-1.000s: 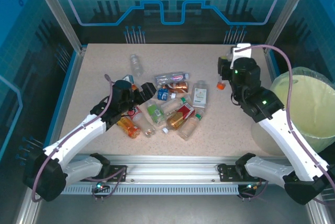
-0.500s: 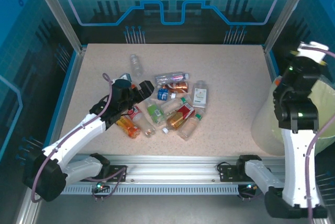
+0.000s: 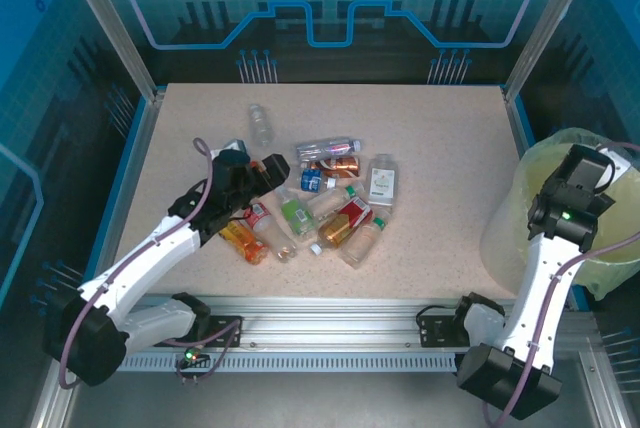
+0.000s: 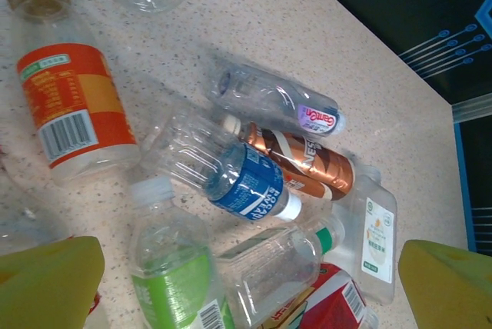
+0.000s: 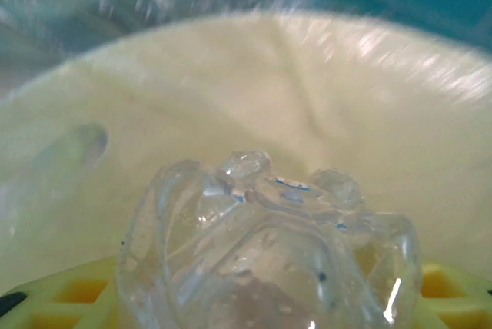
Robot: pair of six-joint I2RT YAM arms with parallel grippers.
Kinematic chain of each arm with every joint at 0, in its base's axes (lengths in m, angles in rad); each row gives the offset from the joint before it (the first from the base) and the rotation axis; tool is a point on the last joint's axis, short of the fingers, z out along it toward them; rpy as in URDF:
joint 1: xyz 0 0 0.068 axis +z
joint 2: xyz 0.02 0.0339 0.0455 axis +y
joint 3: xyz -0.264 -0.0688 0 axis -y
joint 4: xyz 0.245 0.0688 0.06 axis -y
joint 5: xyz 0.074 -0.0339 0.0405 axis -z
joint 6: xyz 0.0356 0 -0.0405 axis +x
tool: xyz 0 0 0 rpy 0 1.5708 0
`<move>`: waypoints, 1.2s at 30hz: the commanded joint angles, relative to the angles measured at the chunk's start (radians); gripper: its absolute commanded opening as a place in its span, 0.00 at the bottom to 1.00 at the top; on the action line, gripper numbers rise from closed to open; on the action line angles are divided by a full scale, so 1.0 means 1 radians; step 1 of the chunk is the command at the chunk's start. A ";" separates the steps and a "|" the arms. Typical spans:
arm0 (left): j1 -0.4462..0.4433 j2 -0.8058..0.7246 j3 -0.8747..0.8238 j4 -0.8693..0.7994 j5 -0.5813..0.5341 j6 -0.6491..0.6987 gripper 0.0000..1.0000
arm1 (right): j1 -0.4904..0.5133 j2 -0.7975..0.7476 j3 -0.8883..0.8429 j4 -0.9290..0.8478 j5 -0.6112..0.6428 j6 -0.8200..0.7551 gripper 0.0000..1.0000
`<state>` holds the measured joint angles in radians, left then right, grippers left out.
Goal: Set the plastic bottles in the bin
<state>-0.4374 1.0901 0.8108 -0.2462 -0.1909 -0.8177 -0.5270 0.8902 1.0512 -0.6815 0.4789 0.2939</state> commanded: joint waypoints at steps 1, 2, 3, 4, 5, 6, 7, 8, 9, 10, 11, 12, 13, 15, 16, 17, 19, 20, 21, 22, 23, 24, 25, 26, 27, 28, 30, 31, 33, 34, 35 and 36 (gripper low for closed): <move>0.029 -0.053 -0.037 -0.060 -0.026 -0.039 0.99 | -0.013 -0.014 -0.031 0.021 -0.157 0.088 0.42; 0.039 -0.064 -0.049 -0.069 -0.027 -0.044 0.99 | -0.012 -0.011 -0.039 0.028 -0.182 0.099 0.42; 0.051 -0.076 -0.061 -0.080 -0.028 -0.046 0.99 | -0.011 -0.010 -0.051 0.042 -0.216 0.109 0.42; 0.063 -0.083 -0.072 -0.092 -0.033 -0.050 0.99 | -0.011 -0.011 -0.068 0.065 -0.251 0.115 0.42; 0.072 -0.093 -0.080 -0.102 -0.036 -0.051 0.99 | -0.012 -0.014 -0.081 0.088 -0.277 0.122 0.42; 0.084 -0.101 -0.087 -0.113 -0.039 -0.056 0.99 | -0.012 -0.014 -0.097 0.112 -0.307 0.129 0.42; 0.094 -0.105 -0.093 -0.124 -0.040 -0.063 0.99 | -0.012 -0.014 -0.113 0.141 -0.338 0.131 0.42; 0.099 -0.110 -0.097 -0.129 -0.041 -0.069 0.99 | -0.011 -0.012 -0.126 0.168 -0.367 0.134 0.42; 0.100 -0.113 -0.101 -0.132 -0.041 -0.071 0.99 | -0.011 -0.009 -0.140 0.198 -0.401 0.135 0.42; 0.100 -0.113 -0.106 -0.133 -0.039 -0.073 0.99 | -0.012 -0.002 -0.152 0.228 -0.434 0.137 0.42; 0.100 -0.113 -0.110 -0.134 -0.039 -0.075 0.99 | -0.010 0.006 -0.164 0.258 -0.465 0.139 0.42; 0.100 -0.113 -0.113 -0.143 -0.043 -0.077 0.99 | -0.010 0.012 -0.166 0.273 -0.481 0.140 0.42; 0.101 -0.111 -0.116 -0.151 -0.050 -0.080 0.99 | -0.007 0.020 -0.166 0.295 -0.502 0.144 0.42; 0.101 -0.110 -0.119 -0.173 -0.070 -0.085 0.99 | -0.005 0.034 -0.202 0.331 -0.547 0.148 0.42; 0.103 -0.108 -0.121 -0.185 -0.081 -0.086 0.99 | -0.004 0.043 -0.206 0.346 -0.567 0.149 0.42; 0.107 -0.107 -0.121 -0.193 -0.086 -0.085 0.99 | -0.002 0.052 -0.209 0.359 -0.585 0.149 0.43; 0.115 -0.103 -0.117 -0.207 -0.093 -0.087 0.99 | 0.003 0.070 -0.214 0.380 -0.618 0.147 0.44; 0.119 -0.100 -0.116 -0.212 -0.096 -0.087 0.99 | 0.005 0.077 -0.216 0.385 -0.631 0.144 0.44; 0.123 -0.098 -0.114 -0.216 -0.098 -0.088 0.99 | 0.005 0.083 -0.217 0.383 -0.638 0.140 0.45; 0.126 -0.095 -0.116 -0.220 -0.100 -0.089 0.99 | 0.005 0.089 -0.219 0.378 -0.646 0.135 0.48; 0.130 -0.092 -0.117 -0.223 -0.102 -0.090 0.99 | 0.005 0.091 -0.219 0.371 -0.650 0.129 0.50; 0.135 -0.089 -0.120 -0.226 -0.102 -0.093 0.99 | 0.006 0.092 -0.221 0.364 -0.650 0.125 0.53; 0.141 -0.085 -0.122 -0.231 -0.101 -0.098 0.99 | 0.006 0.090 -0.225 0.355 -0.647 0.122 0.57; 0.148 -0.080 -0.124 -0.237 -0.100 -0.104 0.99 | 0.006 0.086 -0.229 0.345 -0.641 0.118 0.60; 0.153 -0.077 -0.125 -0.243 -0.099 -0.112 0.99 | 0.005 0.082 -0.232 0.339 -0.632 0.116 0.62; 0.160 -0.072 -0.127 -0.248 -0.100 -0.120 0.99 | 0.005 0.075 -0.234 0.329 -0.623 0.113 0.64; 0.174 -0.063 -0.128 -0.256 -0.096 -0.123 0.99 | 0.006 0.063 -0.234 0.309 -0.609 0.106 0.67; 0.183 -0.060 -0.126 -0.267 -0.097 -0.120 0.99 | 0.005 0.059 -0.232 0.298 -0.600 0.101 0.69; 0.201 -0.058 -0.126 -0.284 -0.098 -0.123 0.99 | 0.006 0.056 -0.229 0.276 -0.590 0.088 0.71; 0.210 -0.057 -0.129 -0.287 -0.095 -0.129 0.99 | 0.006 0.054 -0.228 0.263 -0.584 0.085 0.72; 0.220 -0.056 -0.135 -0.288 -0.091 -0.137 0.99 | 0.005 0.050 -0.228 0.254 -0.576 0.081 0.74; 0.227 -0.055 -0.141 -0.288 -0.085 -0.145 0.99 | 0.005 0.046 -0.228 0.245 -0.567 0.080 0.75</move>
<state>-0.2321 1.0294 0.6964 -0.4908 -0.2691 -0.9291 -0.5301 0.9573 0.8299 -0.3923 -0.1081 0.3939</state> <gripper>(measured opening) 0.992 0.740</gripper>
